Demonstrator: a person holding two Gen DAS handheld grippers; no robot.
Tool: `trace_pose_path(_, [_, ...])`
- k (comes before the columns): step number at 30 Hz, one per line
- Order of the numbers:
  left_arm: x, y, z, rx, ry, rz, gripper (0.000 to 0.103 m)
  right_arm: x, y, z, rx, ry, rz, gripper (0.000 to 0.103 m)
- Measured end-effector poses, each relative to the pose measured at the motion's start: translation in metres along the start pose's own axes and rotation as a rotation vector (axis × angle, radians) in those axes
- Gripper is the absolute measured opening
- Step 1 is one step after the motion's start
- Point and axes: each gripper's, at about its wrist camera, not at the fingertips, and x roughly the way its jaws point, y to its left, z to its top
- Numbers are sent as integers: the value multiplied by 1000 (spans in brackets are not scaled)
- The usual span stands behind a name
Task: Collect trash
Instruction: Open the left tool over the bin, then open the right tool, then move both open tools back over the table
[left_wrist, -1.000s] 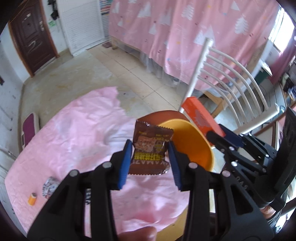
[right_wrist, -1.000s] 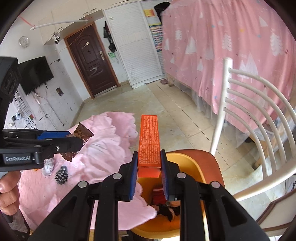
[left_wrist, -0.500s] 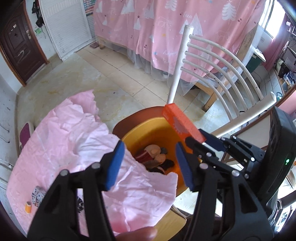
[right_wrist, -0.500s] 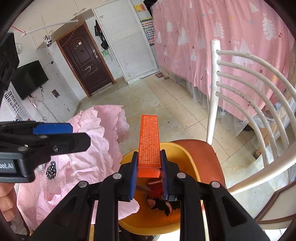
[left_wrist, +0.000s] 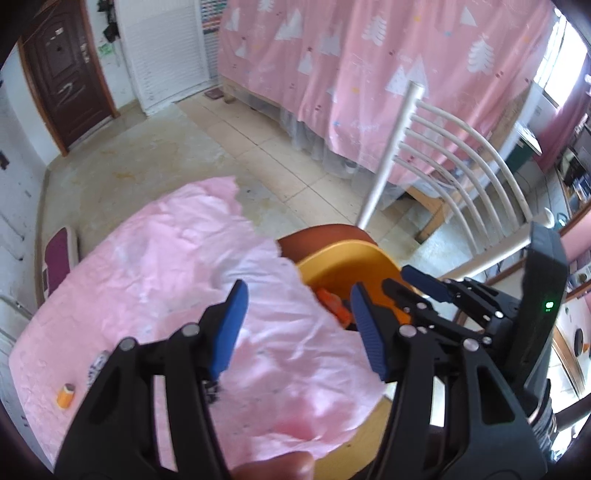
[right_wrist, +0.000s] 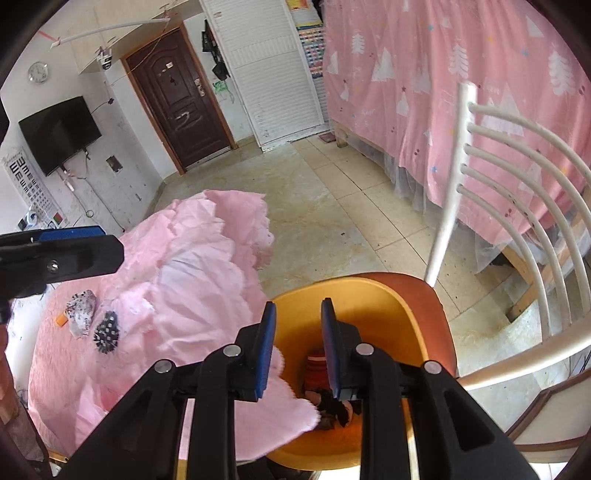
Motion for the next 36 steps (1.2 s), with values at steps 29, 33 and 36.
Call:
trace_pose_path(29, [-51,198,-80,-314,-55,141,55,59,226,11,-306,102,135,15])
trace_pose_path(33, [-55,225,-94,-358,-48,166,56,65,247,2,-353,126,159,32])
trace_pose_path(36, [-59,244,-105,-395,-42,185,61,69,261,-4,-382,131,176,57])
